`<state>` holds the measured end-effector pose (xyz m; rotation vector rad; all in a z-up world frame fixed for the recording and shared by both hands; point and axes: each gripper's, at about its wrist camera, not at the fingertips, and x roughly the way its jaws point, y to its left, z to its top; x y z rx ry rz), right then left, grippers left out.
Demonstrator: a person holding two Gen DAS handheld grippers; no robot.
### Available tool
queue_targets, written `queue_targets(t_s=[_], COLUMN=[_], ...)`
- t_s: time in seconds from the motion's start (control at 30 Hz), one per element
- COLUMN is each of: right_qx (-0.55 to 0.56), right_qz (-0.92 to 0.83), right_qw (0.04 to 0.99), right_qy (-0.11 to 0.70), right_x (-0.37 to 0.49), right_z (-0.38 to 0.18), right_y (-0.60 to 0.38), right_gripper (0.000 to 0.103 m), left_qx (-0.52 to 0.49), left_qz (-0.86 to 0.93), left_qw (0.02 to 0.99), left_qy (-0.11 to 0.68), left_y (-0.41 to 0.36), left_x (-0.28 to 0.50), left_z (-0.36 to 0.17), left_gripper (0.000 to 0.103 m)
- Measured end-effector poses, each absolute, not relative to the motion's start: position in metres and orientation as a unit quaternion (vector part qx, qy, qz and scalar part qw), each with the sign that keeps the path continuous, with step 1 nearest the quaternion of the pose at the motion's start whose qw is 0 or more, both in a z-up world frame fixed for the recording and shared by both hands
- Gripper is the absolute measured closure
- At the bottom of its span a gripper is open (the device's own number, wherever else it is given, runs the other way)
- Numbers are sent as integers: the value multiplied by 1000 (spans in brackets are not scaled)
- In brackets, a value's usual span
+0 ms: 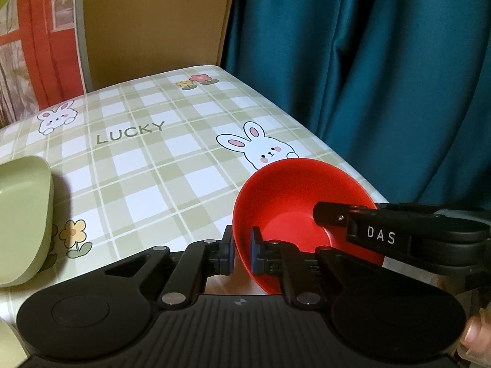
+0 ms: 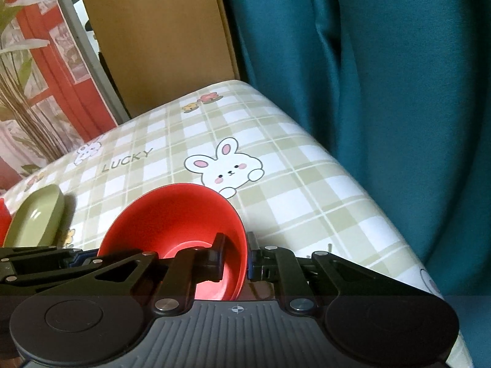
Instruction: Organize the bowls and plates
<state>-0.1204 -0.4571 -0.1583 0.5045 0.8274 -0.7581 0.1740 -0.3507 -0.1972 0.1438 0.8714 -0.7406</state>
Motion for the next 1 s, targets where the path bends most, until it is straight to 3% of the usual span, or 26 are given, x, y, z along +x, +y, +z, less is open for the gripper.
queue_targets(t_s=[0.43, 1.0], right_qx=[252, 219], right_qz=[-349, -313], right_qw=[814, 846], right_qy=[389, 373], right_x=[-113, -63], right_z=[-157, -106], right_y=[-451, -396], right_gripper=[91, 91], left_qx=[56, 49], left_qz=[-317, -261], left_qw=[847, 882], left_qy=[423, 390], left_y=[-339, -263], left_x=[177, 166], left_z=[-194, -135], left_gripper=[93, 92])
